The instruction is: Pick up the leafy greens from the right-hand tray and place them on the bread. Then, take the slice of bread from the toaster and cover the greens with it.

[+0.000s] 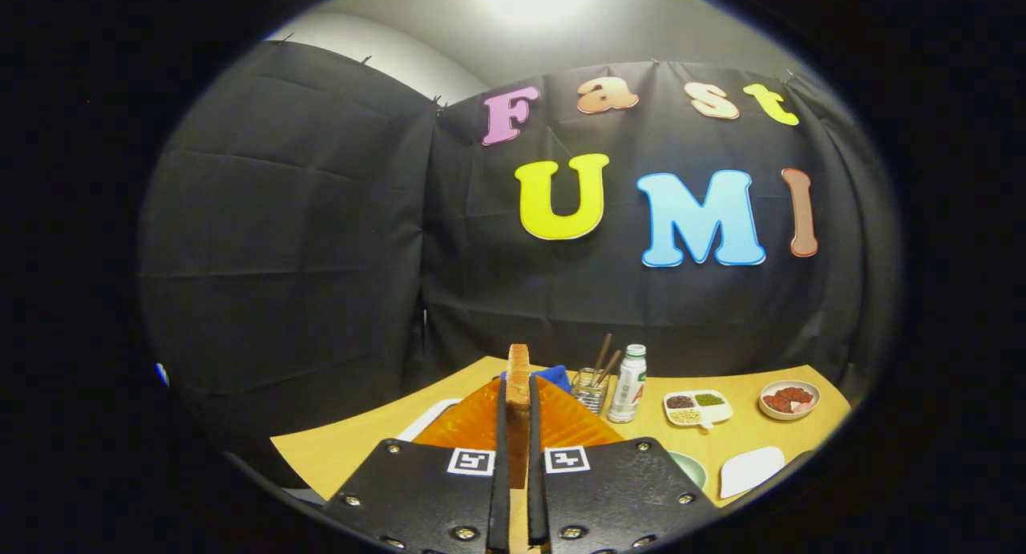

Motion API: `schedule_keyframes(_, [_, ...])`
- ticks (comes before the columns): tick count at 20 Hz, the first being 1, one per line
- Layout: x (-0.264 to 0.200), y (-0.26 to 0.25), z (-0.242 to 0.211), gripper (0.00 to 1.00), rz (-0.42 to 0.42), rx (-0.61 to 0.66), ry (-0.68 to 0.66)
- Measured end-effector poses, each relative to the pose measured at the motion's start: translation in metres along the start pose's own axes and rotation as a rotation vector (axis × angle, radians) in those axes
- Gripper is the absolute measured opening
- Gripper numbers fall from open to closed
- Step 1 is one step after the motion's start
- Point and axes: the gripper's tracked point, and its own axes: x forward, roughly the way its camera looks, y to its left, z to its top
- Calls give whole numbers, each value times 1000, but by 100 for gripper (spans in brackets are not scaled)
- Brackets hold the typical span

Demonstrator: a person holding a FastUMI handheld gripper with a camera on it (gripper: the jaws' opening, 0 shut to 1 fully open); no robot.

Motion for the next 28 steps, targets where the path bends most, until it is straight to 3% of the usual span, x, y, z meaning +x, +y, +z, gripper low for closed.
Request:
schedule_keyframes(14, [-1, -118, -60, 9, -171, 39, 85])
schedule_keyframes(21, [11, -125, -97, 9, -183, 120, 150])
schedule_keyframes(28, [27, -117, -132, 9, -142, 204, 194])
